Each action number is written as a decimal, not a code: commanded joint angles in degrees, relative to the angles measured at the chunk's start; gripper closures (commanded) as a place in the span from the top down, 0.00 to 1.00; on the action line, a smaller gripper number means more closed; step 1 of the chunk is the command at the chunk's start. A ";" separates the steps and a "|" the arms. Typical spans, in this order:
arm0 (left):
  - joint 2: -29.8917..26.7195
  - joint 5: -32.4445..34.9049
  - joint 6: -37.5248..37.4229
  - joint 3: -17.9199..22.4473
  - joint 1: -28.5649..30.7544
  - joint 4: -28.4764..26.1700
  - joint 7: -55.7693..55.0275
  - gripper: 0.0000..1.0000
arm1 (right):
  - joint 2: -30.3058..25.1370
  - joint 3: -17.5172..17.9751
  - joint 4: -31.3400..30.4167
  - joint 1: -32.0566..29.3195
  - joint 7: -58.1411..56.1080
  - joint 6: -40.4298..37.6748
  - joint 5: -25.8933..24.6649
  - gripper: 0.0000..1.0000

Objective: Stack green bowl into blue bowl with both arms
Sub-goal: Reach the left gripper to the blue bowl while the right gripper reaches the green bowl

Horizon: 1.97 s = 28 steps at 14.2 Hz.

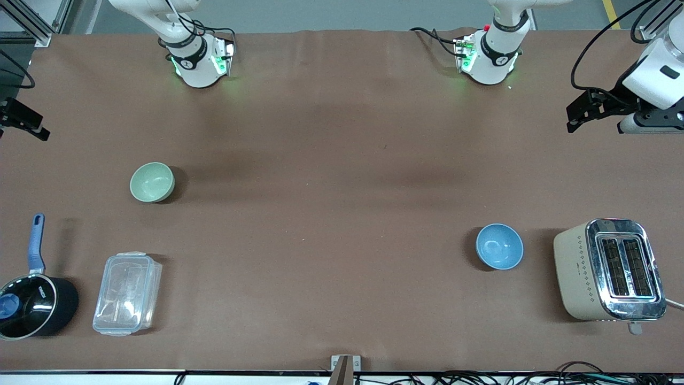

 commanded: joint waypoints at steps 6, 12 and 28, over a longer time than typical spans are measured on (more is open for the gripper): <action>8.97 0.16 -0.80 -0.03 0.53 6.52 0.40 1.00 | 0.76 -0.13 0.90 0.93 1.06 -0.95 0.09 0.99; 17.59 0.51 13.68 -0.03 3.17 1.35 1.01 1.00 | 1.29 -0.22 -0.68 0.75 0.80 -0.07 0.09 0.99; 37.54 5.08 43.58 -0.55 4.75 -4.99 -0.04 0.77 | 10.24 -0.48 -22.39 -9.00 -9.49 23.48 3.76 0.99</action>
